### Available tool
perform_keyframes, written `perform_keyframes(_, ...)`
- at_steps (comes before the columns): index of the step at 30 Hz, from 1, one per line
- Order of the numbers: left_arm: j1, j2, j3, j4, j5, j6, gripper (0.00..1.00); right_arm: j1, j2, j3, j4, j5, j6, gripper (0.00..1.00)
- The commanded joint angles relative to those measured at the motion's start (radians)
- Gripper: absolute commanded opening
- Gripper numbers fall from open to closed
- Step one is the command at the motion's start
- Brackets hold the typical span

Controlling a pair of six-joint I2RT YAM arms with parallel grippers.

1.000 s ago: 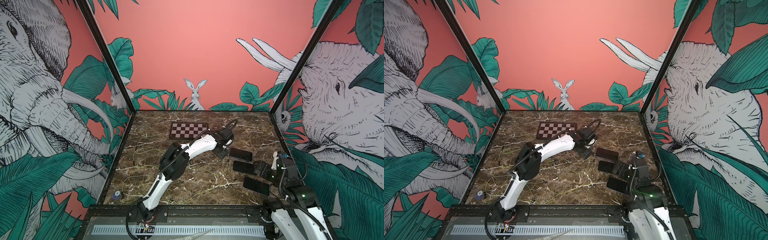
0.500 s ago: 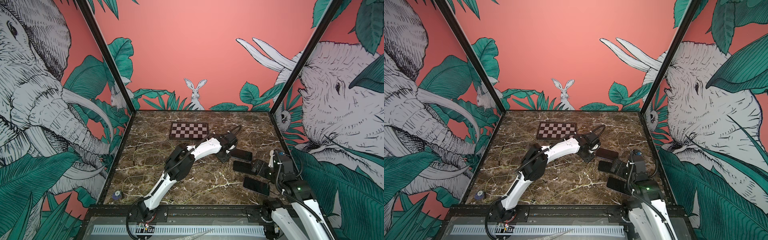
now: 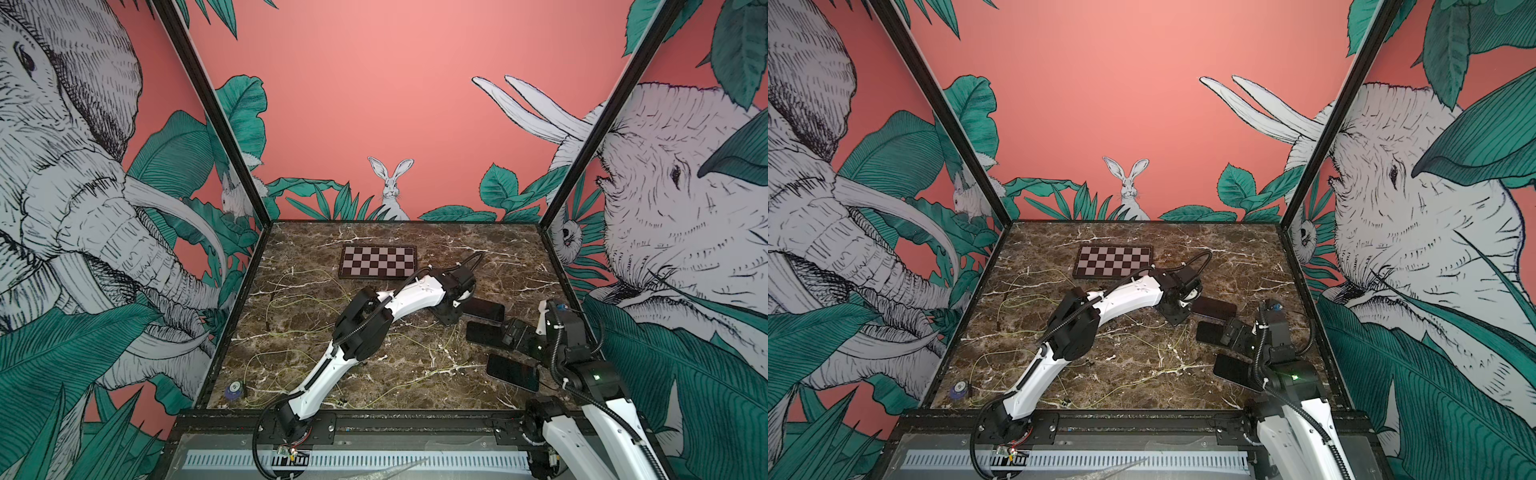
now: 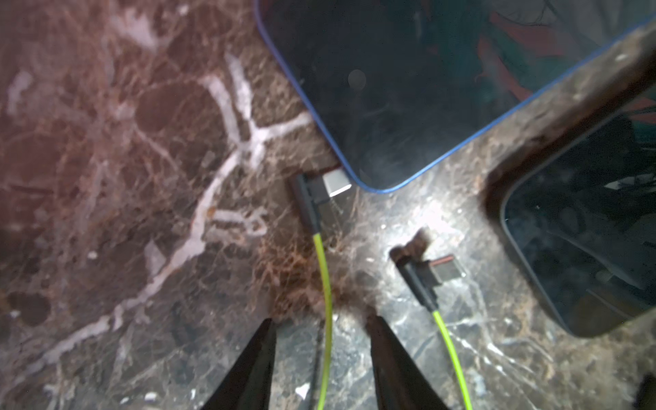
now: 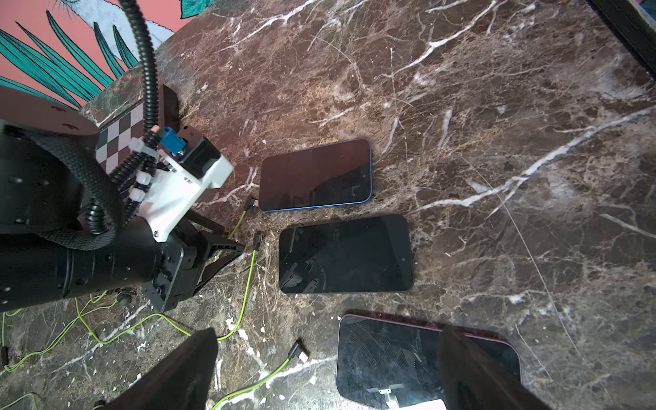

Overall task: Plug wired earphones into phones
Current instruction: Pick up the wired earphone from the center of the board.

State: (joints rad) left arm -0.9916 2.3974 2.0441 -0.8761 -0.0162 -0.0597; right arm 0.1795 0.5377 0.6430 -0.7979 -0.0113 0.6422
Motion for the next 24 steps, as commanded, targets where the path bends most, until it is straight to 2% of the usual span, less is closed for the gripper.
perform_keyframes(1, -0.002, 0.024, 0.024, -0.057, 0.007, -0.002, 0.41, -0.002, -0.001, 0.006, 0.022, 0.024, -0.010, 0.99)
perform_keyframes(3, -0.002, 0.032, 0.029, -0.055, 0.009, -0.004, 0.40, -0.002, 0.001, 0.005, 0.025, 0.026, -0.010, 0.99)
perform_keyframes(10, -0.002, 0.066, 0.066, -0.090, 0.019, -0.005, 0.24, -0.003, -0.002, 0.000, 0.080, -0.036, 0.019, 0.99)
perform_keyframes(17, -0.023, 0.070, 0.060, -0.100, -0.023, -0.007, 0.18, -0.002, -0.004, -0.001, 0.146, -0.090, 0.030, 0.99)
perform_keyframes(24, -0.039, 0.082, 0.073, -0.116, -0.073, 0.008, 0.16, -0.003, -0.010, 0.043, 0.110, -0.055, 0.029, 0.99)
